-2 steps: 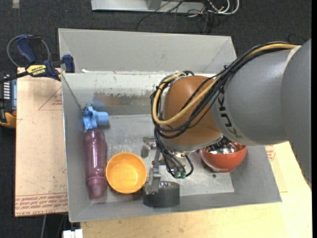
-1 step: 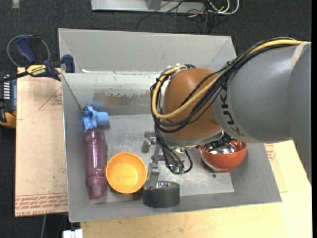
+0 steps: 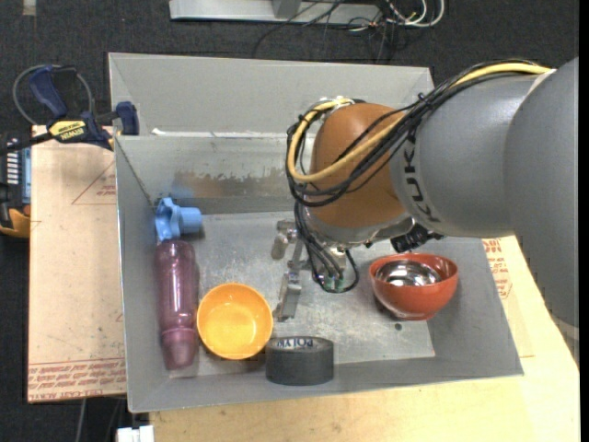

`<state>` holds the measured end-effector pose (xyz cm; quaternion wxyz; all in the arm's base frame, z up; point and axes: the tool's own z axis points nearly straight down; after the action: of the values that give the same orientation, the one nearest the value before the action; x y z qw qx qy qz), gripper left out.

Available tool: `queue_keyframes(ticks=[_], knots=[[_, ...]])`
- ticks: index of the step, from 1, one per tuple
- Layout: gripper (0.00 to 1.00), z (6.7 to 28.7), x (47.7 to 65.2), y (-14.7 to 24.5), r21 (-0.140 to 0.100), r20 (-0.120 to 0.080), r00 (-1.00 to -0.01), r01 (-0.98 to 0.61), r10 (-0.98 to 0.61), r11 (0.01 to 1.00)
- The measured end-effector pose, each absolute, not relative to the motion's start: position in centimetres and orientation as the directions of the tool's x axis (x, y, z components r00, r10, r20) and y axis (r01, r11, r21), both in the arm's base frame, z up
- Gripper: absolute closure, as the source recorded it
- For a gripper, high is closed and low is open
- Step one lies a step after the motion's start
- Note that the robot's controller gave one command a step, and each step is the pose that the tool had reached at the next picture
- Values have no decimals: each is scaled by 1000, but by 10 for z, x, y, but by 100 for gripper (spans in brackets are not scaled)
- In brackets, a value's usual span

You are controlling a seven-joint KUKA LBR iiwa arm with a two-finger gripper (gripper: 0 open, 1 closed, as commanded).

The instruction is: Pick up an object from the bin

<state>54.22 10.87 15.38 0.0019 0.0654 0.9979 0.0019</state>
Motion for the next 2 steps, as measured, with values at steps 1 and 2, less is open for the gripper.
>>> queue_keyframes(ticks=[1,2], knots=[[0,162,533,126,8,-3,-979,205,205,979],[0,101,516,130,14,-48,-999,0,1,1000]])
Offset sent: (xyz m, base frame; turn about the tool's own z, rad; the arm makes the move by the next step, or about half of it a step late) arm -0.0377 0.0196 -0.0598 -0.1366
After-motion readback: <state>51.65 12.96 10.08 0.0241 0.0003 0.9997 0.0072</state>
